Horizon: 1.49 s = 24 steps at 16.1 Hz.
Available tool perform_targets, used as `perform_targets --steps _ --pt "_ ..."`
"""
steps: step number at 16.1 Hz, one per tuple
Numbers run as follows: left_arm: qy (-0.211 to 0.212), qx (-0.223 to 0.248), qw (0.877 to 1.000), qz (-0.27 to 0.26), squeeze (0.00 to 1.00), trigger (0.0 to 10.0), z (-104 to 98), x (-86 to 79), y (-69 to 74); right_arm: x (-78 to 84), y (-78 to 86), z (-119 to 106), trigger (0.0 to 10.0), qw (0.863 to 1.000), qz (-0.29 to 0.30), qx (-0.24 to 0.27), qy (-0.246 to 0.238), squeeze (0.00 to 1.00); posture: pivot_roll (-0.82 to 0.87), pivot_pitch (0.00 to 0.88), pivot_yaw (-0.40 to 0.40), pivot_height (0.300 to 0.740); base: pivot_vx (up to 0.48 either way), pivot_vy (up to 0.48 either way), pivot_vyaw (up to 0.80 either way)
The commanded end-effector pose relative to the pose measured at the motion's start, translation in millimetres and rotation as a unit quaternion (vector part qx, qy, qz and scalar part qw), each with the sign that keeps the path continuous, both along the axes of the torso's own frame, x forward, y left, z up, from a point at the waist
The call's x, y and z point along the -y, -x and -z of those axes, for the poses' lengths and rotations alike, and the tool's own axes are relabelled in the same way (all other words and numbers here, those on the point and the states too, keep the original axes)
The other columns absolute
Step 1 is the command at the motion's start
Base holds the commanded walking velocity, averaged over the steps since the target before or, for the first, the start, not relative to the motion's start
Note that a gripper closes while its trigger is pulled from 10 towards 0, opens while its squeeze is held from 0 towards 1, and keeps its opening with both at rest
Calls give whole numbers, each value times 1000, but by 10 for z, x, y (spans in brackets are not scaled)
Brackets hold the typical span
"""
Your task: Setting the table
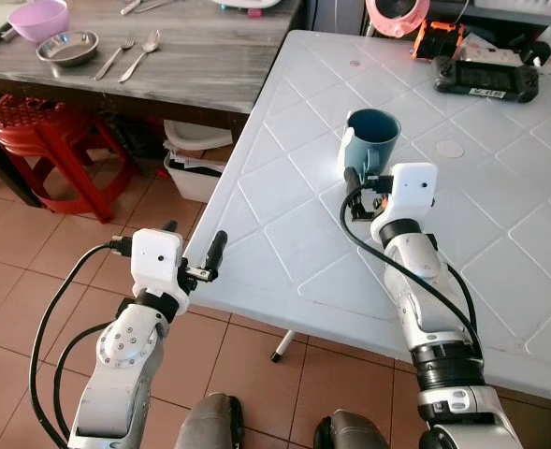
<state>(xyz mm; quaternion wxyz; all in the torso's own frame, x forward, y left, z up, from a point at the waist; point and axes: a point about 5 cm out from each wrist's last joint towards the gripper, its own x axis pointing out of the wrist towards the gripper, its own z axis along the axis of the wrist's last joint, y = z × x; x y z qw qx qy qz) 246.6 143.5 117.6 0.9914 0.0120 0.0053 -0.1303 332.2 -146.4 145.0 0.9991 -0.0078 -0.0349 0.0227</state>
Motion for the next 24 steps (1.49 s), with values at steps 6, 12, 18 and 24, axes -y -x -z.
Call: perform_targets --steps 6,12,18,24 --pt "-9 -5 1000 7 0 10000 -25 -36 -8 -61 -100 -35 0 1000 -10 13 -2 0 86 149 50 719 0 0 0" --pt "-14 -6 1000 4 0 10000 -24 -34 -31 -53 -198 -93 0 1000 -15 24 2 0 93 142 41 719 0 0 0" --pt "-14 -5 1000 -2 0 10000 -19 -36 -79 -75 -241 -83 0 1000 -19 24 4 0 87 113 28 719 0 0 0" --pt "-6 1 1000 -5 0 10000 15 17 -174 -18 -252 -88 0 999 -9 34 8 0 63 43 29 719 0 0 0"
